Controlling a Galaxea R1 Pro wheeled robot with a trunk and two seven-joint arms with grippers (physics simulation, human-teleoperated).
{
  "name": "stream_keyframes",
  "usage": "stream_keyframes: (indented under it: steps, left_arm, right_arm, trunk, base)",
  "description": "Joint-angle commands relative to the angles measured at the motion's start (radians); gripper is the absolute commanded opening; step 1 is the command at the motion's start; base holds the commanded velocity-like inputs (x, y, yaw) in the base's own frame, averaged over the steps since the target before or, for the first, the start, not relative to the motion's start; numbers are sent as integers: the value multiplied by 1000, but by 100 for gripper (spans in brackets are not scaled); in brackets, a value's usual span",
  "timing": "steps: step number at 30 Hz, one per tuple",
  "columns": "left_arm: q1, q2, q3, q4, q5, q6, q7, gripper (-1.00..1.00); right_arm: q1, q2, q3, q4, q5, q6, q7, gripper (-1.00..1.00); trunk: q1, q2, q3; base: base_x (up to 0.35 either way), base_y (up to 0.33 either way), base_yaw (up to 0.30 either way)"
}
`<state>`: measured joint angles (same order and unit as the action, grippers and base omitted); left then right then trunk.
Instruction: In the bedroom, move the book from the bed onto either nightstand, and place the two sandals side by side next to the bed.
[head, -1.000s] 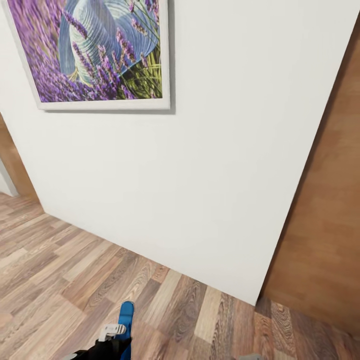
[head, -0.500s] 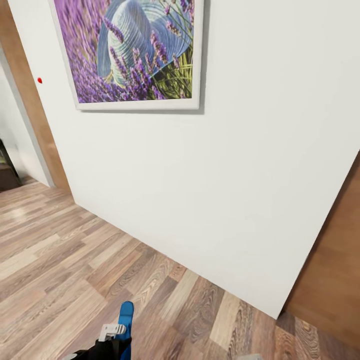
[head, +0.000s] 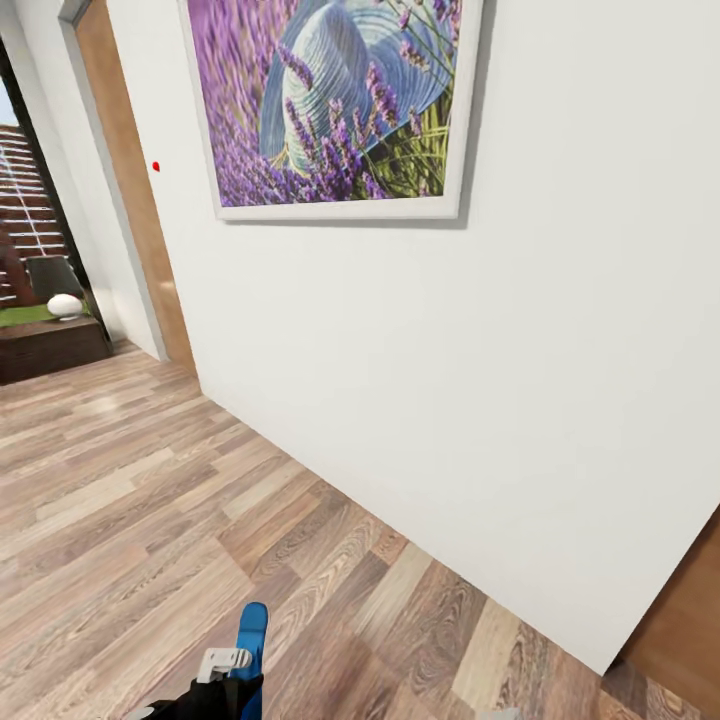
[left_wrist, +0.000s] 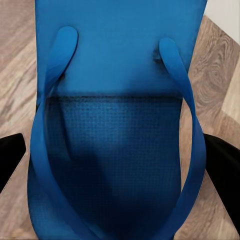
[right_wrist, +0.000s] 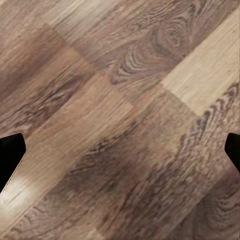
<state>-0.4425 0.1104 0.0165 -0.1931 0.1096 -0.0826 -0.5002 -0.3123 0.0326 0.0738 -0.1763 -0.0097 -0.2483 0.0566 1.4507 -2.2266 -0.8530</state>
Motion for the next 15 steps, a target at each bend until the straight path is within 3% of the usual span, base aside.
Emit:
stream_keyframes:
  steps: [1, 15]
  left_arm:
    - [-1, 0, 2, 1, 7, 0, -5, -100]
    - [-1, 0, 2, 1, 7, 0, -5, -100]
  right_arm:
    - [-1, 0, 6, 1, -1, -3, -1, 100]
    - [-1, 0, 6, 1, -1, -3, 0, 100]
  trunk:
    - [0, 0, -1]
    - [0, 0, -1]
  base:
    - [0, 0, 290]
    - [0, 0, 290]
